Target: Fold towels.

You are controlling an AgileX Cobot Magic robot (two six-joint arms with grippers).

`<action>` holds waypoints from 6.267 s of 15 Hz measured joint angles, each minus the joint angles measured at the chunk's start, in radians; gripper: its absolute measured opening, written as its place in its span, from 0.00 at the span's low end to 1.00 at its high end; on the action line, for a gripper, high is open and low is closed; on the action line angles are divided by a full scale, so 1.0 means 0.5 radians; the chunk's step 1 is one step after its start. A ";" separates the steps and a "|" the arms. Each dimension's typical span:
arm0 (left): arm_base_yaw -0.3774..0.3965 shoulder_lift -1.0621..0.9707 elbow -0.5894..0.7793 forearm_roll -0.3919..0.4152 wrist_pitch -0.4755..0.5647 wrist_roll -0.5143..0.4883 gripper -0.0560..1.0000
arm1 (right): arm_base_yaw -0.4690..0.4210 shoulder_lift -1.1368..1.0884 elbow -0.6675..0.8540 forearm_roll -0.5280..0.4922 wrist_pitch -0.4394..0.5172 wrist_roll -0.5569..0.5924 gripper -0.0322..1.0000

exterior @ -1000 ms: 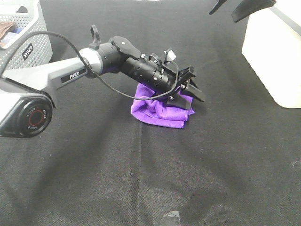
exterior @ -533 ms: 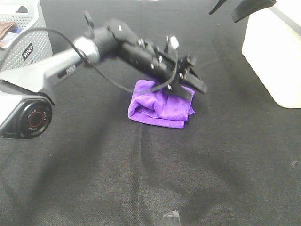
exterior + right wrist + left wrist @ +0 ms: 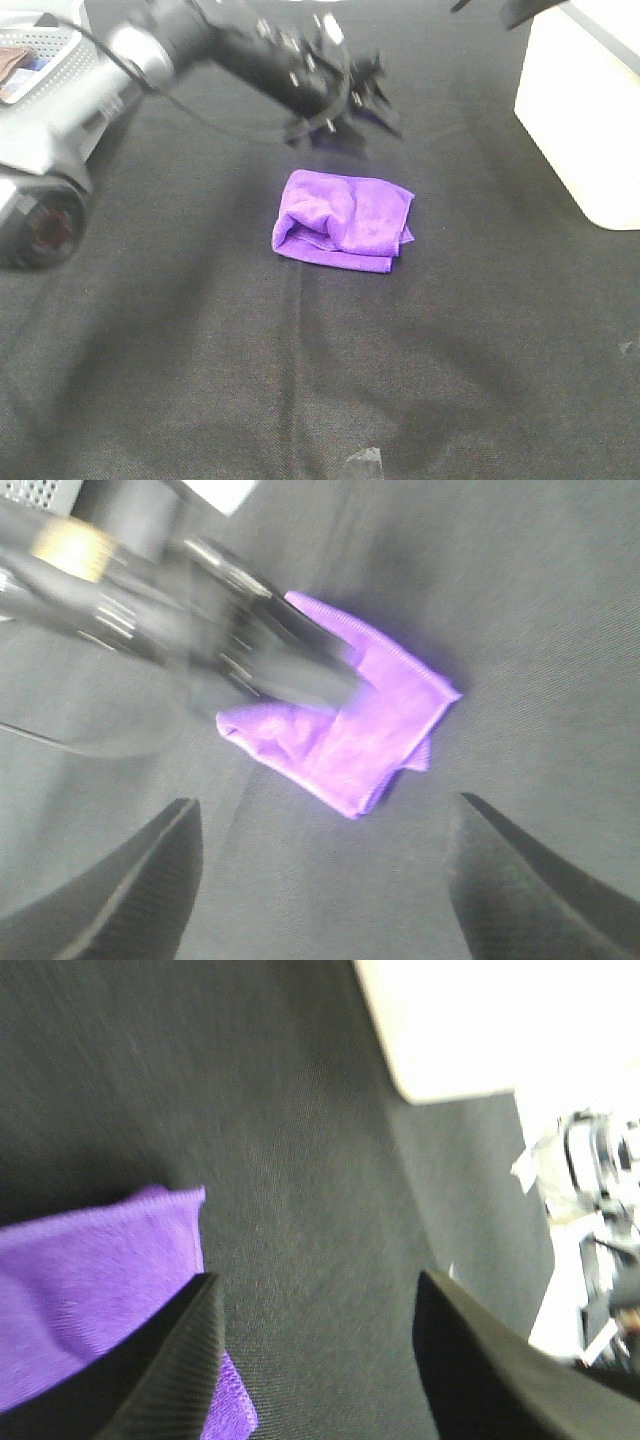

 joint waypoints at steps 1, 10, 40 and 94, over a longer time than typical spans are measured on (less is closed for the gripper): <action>0.022 -0.064 0.000 0.046 0.000 -0.032 0.52 | 0.000 -0.022 0.000 -0.012 0.000 0.000 0.67; -0.030 -0.562 0.908 0.676 -0.002 -0.078 0.65 | 0.000 -0.068 0.000 -0.012 0.000 0.000 0.67; 0.274 -1.404 1.620 1.492 0.018 -0.002 0.65 | -0.002 -0.278 0.076 -0.458 -0.004 0.192 0.67; 0.790 -5.582 4.568 1.676 -0.260 -0.090 0.65 | -0.064 -3.686 2.820 -0.478 -0.216 0.148 0.67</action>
